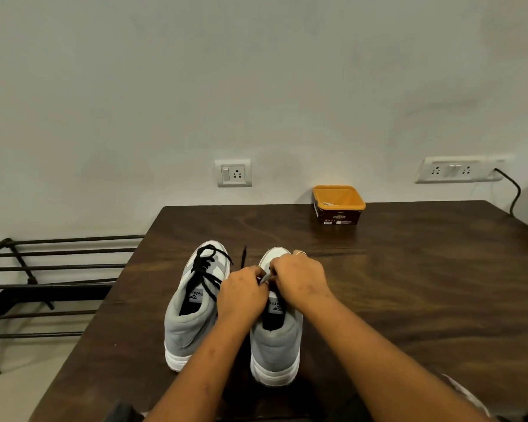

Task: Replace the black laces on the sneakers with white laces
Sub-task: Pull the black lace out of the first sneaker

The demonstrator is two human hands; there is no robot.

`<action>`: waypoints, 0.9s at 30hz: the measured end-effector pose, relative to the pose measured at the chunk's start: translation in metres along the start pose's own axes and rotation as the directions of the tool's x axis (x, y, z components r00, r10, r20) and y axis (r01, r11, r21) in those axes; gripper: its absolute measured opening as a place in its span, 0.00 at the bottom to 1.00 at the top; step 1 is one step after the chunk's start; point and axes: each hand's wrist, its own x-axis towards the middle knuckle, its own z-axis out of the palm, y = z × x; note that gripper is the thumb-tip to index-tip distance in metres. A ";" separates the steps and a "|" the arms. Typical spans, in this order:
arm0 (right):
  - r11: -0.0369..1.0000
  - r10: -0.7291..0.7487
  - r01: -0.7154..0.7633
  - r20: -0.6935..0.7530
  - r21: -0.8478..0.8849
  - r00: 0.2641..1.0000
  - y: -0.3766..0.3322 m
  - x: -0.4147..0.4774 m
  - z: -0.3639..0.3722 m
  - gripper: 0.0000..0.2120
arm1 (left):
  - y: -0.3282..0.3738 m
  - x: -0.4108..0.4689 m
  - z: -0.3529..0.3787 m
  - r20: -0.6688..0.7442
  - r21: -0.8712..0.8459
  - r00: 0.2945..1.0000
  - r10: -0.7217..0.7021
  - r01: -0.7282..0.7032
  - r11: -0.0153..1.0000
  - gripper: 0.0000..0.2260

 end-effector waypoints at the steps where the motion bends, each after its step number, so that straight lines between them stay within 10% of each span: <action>1: 1.000 -0.001 0.001 -0.005 0.004 1.000 -0.001 -0.001 0.000 0.08 | 0.000 0.000 0.000 -0.003 0.003 1.000 0.001 -0.001 1.000 0.07; 6: 0.924 0.304 -0.283 -0.044 0.258 0.952 0.025 0.005 -0.009 0.05 | -0.003 0.005 0.000 -0.001 0.020 1.000 -0.002 0.002 1.000 0.08; 11: 0.455 0.672 -0.593 0.181 0.664 0.718 0.073 0.004 0.000 0.09 | -0.003 0.004 0.004 0.045 0.006 0.999 0.004 -0.004 1.000 0.08; 14: 0.589 0.548 -0.516 0.162 0.622 0.821 0.068 0.009 0.006 0.02 | -0.001 0.003 0.006 0.021 0.023 1.000 0.013 -0.013 1.000 0.08; 18: 0.874 0.122 -0.137 0.064 0.467 0.991 0.044 0.008 0.003 0.22 | -0.001 0.003 0.003 0.023 -0.004 1.000 -0.001 0.001 1.000 0.07; 27: 0.978 -0.202 0.201 0.007 0.059 0.979 0.018 0.002 0.008 0.22 | 0.004 0.000 -0.005 0.072 -0.032 0.996 -0.061 0.063 0.997 0.06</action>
